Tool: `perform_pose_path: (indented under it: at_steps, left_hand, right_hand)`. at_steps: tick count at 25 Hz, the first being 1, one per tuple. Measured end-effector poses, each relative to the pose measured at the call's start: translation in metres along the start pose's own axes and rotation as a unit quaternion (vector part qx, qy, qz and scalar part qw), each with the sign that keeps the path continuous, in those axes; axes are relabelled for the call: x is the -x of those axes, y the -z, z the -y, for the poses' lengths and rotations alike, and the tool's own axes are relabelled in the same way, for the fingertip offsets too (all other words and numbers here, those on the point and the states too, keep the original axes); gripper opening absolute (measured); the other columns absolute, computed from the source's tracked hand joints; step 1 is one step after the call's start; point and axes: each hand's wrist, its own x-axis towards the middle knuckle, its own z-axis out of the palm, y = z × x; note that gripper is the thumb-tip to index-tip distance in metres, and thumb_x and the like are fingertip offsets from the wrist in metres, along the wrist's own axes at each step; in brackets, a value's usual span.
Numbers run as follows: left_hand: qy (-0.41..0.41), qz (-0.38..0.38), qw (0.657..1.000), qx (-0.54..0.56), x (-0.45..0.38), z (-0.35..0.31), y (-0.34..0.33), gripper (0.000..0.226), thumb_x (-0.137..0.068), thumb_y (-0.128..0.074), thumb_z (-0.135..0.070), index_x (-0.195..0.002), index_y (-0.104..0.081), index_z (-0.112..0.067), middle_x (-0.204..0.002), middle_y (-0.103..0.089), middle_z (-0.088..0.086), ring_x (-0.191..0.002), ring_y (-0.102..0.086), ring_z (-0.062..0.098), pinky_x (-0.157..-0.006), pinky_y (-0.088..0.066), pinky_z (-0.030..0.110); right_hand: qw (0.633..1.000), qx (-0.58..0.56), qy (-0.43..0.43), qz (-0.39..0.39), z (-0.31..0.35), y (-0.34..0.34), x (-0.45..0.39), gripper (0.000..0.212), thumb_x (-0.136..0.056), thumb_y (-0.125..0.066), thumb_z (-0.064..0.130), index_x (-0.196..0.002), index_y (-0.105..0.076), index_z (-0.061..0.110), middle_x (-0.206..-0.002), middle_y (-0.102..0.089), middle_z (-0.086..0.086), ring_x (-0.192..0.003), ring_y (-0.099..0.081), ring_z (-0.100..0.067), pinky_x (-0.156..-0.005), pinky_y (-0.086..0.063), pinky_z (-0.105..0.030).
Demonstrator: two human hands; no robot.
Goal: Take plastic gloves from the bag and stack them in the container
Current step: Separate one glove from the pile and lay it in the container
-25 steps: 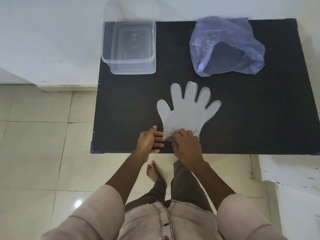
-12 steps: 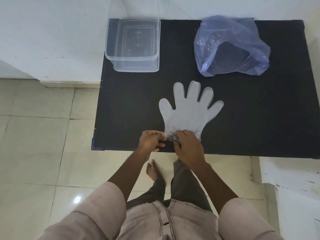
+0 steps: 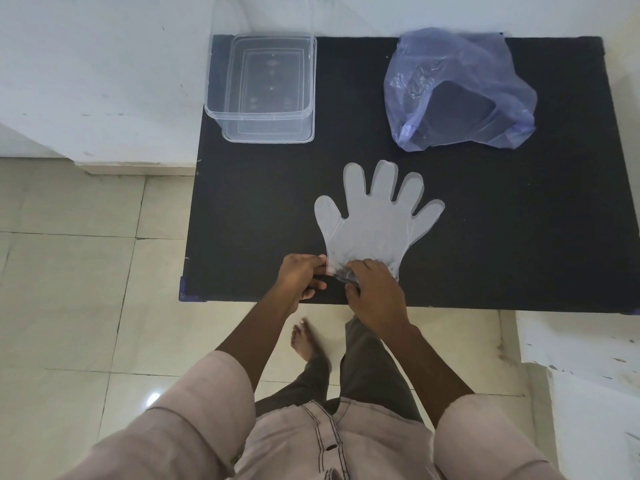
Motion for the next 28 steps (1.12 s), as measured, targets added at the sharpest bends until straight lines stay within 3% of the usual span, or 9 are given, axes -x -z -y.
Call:
perform_pose_path:
  at_steps: [14,18,23,28]
  left_hand:
    - [-0.021,-0.002,1.000,-0.014,-0.0061,0.0071,0.0030,0.012,-0.089,-0.066,-0.013,-0.096,-0.075,-0.010,-0.073,-0.075,0.000,-0.046,-0.063,0.009,-0.053,-0.046,0.024]
    - [-0.036,-0.002,0.999,-0.033,-0.0080,0.0092,0.0018,0.010,-0.083,-0.075,-0.019,-0.090,-0.078,-0.012,-0.082,-0.078,0.003,-0.053,-0.065,0.012,-0.055,-0.049,0.025]
    - [-0.035,-0.027,0.999,-0.025,-0.0076,0.0081,-0.0035,0.026,-0.074,-0.082,-0.036,-0.085,-0.078,-0.013,-0.079,-0.078,0.000,-0.054,-0.066,0.013,-0.053,-0.047,0.024]
    - [-0.024,-0.035,0.999,-0.022,-0.0069,0.0064,-0.0037,0.022,-0.074,-0.082,-0.031,-0.085,-0.078,-0.013,-0.076,-0.078,-0.001,-0.055,-0.066,0.013,-0.057,-0.048,0.025]
  right_hand:
    - [1.000,-0.001,-0.001,-0.005,-0.0001,-0.0018,-0.0015,0.034,-0.092,-0.059,0.028,-0.124,-0.058,0.016,-0.124,-0.064,-0.005,-0.116,-0.056,-0.022,-0.095,-0.048,-0.034]
    - [1.000,-0.004,-0.002,-0.008,0.0012,-0.0025,-0.0021,0.040,-0.090,-0.060,0.038,-0.124,-0.058,0.017,-0.124,-0.065,-0.005,-0.116,-0.057,-0.023,-0.098,-0.047,-0.036]
    - [1.000,-0.005,-0.021,-0.014,0.0041,-0.0018,-0.0028,0.044,-0.090,-0.055,0.049,-0.120,-0.059,0.018,-0.121,-0.066,-0.004,-0.115,-0.057,-0.022,-0.094,-0.048,-0.038]
    - [0.999,-0.020,-0.037,-0.031,0.0068,-0.0015,-0.0085,0.036,-0.093,-0.053,0.046,-0.115,-0.062,0.018,-0.115,-0.069,-0.003,-0.106,-0.061,-0.019,-0.091,-0.049,-0.033]
